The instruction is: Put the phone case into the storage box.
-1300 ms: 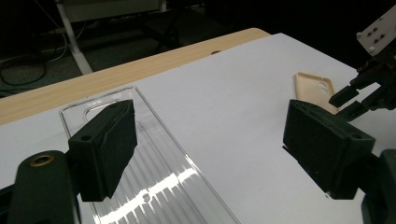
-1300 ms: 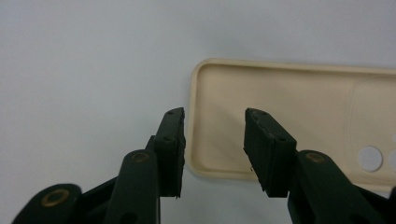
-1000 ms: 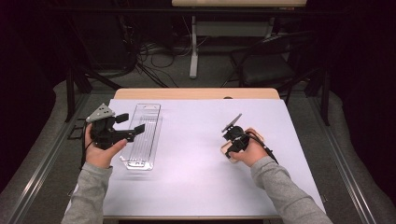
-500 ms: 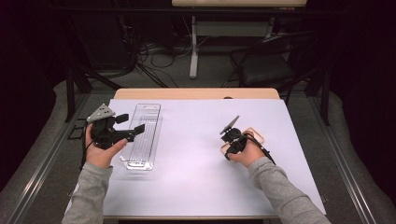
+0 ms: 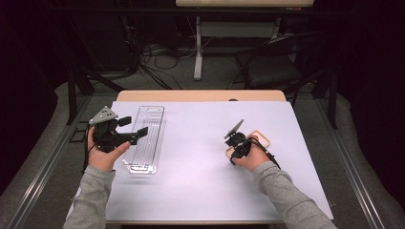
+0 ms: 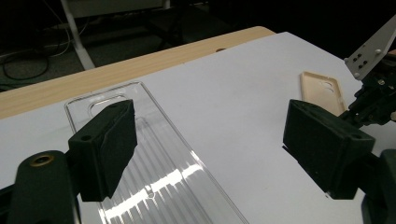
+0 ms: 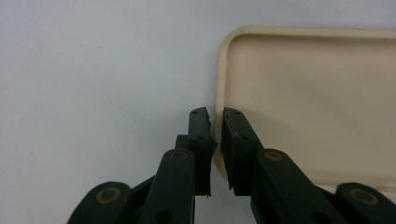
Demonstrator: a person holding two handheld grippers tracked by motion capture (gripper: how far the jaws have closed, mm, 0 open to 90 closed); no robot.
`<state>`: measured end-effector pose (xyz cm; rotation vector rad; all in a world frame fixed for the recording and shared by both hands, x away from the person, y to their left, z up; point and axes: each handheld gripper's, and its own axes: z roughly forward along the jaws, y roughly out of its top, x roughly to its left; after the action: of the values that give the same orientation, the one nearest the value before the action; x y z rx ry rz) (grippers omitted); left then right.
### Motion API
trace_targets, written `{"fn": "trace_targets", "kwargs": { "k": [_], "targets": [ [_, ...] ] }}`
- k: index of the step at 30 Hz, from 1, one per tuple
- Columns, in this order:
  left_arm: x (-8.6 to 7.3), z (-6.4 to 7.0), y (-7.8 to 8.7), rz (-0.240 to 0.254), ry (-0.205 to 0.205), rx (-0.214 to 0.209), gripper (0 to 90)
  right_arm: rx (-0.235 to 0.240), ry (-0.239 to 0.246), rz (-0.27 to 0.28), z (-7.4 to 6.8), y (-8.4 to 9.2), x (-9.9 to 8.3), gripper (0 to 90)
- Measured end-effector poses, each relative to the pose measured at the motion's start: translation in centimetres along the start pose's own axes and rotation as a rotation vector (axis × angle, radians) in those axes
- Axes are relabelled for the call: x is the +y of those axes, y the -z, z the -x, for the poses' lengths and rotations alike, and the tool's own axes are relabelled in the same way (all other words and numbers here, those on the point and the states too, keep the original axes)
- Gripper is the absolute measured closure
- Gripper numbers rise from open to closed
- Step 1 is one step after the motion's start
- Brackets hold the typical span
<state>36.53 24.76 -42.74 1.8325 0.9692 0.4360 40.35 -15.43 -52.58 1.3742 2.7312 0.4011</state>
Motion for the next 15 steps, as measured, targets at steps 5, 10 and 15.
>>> {"fn": "trace_targets", "kwargs": {
  "k": [5, 10, 15],
  "targets": [
    [-0.03, -0.06, -0.01, -0.001, 0.001, 0.002, 17.7, -0.006, -0.003, -0.022, 0.02, 0.12, 0.04, 85.2],
    [-0.04, -0.06, -0.02, 0.0, 0.002, 0.003, 17.7, -0.007, -0.003, -0.002, 0.02, -0.04, 0.0, 86.2],
    [-0.05, -0.1, 0.02, 0.004, 0.006, 0.005, 17.7, -0.009, -0.014, -0.016, -0.03, 0.02, 0.02, 87.4]
  ]
}}
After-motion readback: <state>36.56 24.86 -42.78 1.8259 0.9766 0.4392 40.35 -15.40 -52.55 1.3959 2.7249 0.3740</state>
